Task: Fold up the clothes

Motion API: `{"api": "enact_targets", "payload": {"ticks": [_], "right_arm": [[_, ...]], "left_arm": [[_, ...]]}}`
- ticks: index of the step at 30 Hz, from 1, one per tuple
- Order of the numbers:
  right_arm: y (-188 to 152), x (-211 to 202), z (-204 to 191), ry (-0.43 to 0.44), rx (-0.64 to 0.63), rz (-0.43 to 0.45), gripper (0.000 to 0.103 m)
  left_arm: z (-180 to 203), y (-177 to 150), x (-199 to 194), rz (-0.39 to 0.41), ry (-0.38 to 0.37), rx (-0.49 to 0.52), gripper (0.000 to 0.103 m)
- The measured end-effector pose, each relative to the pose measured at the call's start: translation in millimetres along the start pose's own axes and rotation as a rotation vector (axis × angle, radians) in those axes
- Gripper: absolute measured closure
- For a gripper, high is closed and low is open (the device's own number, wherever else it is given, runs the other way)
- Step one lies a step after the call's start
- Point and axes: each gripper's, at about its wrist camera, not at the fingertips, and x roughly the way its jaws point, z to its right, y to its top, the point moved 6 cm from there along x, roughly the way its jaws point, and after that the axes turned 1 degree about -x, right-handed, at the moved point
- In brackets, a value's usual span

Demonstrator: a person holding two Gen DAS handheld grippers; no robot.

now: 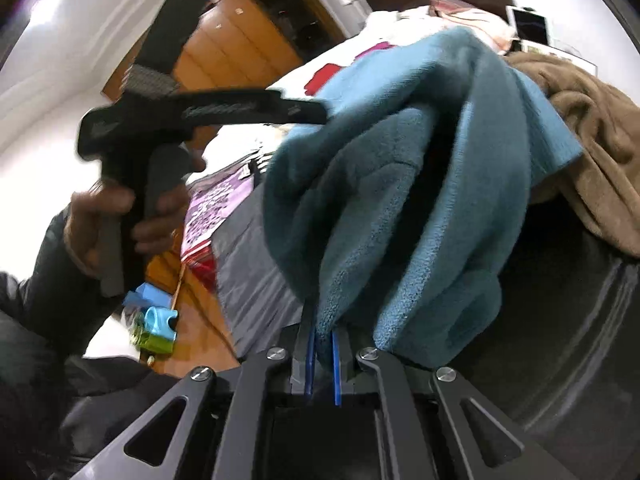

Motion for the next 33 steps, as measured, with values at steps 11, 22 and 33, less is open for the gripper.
{"api": "enact_targets", "payload": {"ticks": [11,22,33], "right_arm": [[53,7,39,-0.048,0.112,0.089,0.095],[41,3,69,-0.127,0.171,0.038,0.078],[50,-34,75,-0.114,0.171,0.153,0.029]], "left_arm": [[-34,-8,4,-0.016,0.012,-0.057,0.001],[-59,-10,11,-0.024,0.002,-0.099,0.001],[-39,-6,15,-0.023,-0.040,-0.045,0.001]]}}
